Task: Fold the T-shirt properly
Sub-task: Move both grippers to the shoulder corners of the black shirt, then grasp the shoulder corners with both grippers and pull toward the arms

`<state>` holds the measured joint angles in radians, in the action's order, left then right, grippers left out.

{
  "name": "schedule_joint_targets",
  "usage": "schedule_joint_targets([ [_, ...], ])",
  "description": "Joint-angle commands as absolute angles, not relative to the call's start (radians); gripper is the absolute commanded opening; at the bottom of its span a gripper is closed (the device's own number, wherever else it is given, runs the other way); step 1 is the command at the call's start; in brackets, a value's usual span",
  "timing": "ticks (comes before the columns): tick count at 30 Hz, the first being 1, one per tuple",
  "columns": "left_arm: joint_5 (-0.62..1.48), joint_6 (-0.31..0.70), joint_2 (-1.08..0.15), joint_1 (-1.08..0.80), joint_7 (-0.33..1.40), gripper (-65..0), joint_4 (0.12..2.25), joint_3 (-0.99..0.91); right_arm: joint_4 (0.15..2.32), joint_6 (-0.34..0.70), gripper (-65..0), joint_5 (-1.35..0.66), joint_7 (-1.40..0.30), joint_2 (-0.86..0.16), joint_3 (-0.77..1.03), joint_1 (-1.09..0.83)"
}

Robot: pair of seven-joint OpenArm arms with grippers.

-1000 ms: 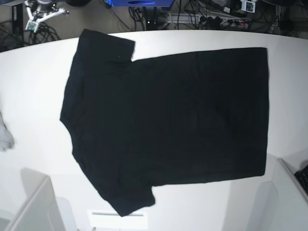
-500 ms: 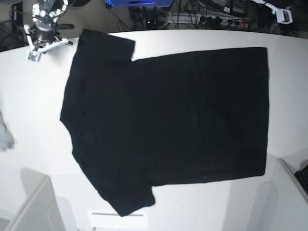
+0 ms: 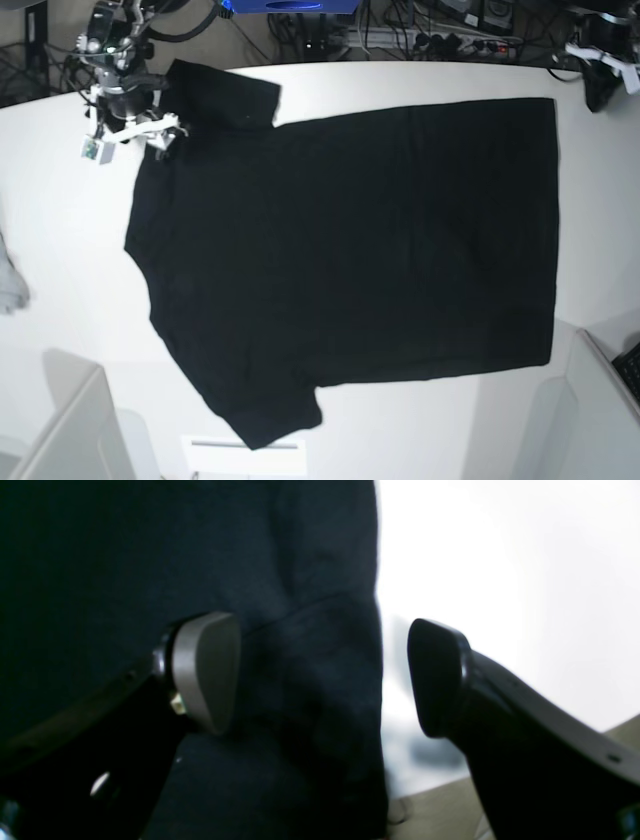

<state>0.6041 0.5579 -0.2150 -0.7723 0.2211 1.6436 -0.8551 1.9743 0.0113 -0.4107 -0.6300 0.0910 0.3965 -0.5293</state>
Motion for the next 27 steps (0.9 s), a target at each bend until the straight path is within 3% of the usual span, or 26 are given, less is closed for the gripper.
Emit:
schedule_joint_targets([
  [1, 0.618, 0.562, -0.223, -0.760, 0.243, -65.0, 1.658, -0.905, 1.988, 0.010, -17.4, -0.460, -0.619, 0.067, 0.426, -0.530],
  [3, 0.618, 0.593, -0.222, -0.714, 0.323, -65.0, 1.649, -0.969, 1.974, 0.010, -19.4, -0.547, -0.645, 0.051, 0.455, -0.530],
  [6, 0.618, 0.698, -0.217, -0.659, 0.407, -50.0, 1.624, -1.047, 1.919, 0.010, -21.2, -0.604, -0.654, 0.021, 0.458, -0.530],
  [8, 0.616, 0.698, -0.214, -0.622, 0.469, -39.3, 1.596, -1.102, 1.883, 0.010, -21.2, -0.604, -0.653, 0.015, 0.456, -0.530],
  [10, 0.610, 0.698, -0.214, -0.599, 0.524, -33.4, 1.575, -1.141, 1.868, 0.010, -21.2, -0.604, -0.654, 0.013, 0.455, -0.536],
  [16, 0.608, 0.698, -0.205, -0.598, 0.544, -33.1, 1.563, -1.153, 1.845, 0.021, -21.2, -0.598, -0.656, 0.012, 0.397, -0.562],
  [22, 0.608, 0.698, -0.171, -0.593, 0.545, -33.1, 1.572, -1.152, 1.774, 0.022, -27.3, -0.598, -0.653, 0.012, 0.360, -0.565],
  [27, 0.608, 0.698, -0.170, -0.599, 0.545, -33.1, 1.570, -1.079, 1.778, 0.022, -28.5, -0.598, -0.651, 0.012, 0.320, -0.585],
])
